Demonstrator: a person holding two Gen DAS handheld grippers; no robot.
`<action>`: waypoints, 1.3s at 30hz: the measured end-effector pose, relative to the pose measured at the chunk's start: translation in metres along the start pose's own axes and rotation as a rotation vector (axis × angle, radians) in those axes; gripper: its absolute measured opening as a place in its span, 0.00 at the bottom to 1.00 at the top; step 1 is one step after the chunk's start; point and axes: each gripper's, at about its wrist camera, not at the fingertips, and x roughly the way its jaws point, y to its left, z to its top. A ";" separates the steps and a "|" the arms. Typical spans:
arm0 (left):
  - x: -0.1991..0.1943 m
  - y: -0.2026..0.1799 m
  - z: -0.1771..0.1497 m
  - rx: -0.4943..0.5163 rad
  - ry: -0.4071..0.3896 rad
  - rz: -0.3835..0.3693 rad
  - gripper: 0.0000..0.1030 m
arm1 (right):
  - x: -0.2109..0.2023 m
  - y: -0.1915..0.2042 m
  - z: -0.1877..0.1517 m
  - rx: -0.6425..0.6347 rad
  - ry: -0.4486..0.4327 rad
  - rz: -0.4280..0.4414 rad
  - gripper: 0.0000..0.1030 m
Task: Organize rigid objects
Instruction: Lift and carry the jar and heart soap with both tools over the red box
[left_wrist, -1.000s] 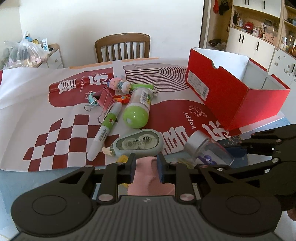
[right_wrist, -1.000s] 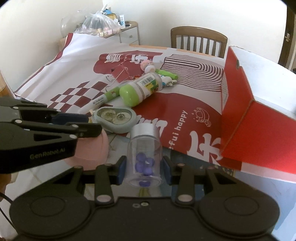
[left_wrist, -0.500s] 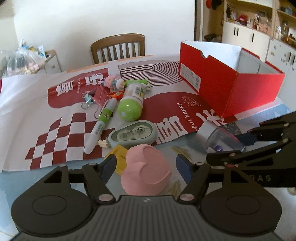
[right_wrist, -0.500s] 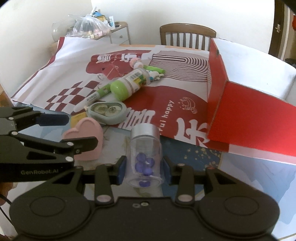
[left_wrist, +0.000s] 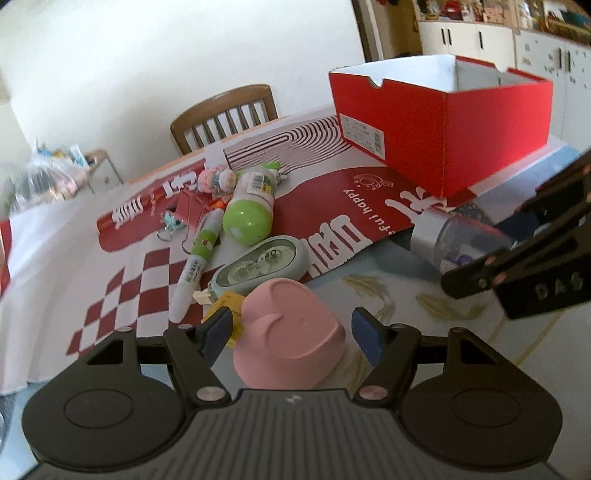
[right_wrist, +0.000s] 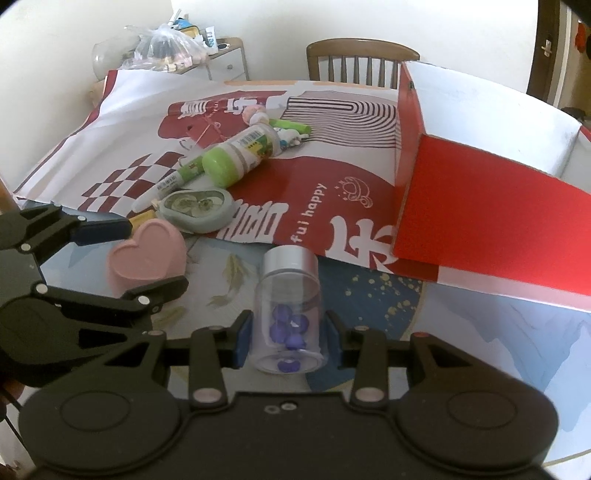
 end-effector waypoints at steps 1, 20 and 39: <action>0.001 -0.002 -0.001 0.016 -0.005 0.012 0.69 | -0.001 -0.001 -0.001 0.002 0.001 -0.002 0.38; -0.027 0.022 0.023 -0.159 -0.044 -0.056 0.61 | -0.035 0.002 0.001 0.028 -0.017 -0.063 0.38; -0.089 0.007 0.118 -0.187 -0.195 -0.187 0.61 | -0.126 -0.037 0.045 0.091 -0.167 -0.176 0.38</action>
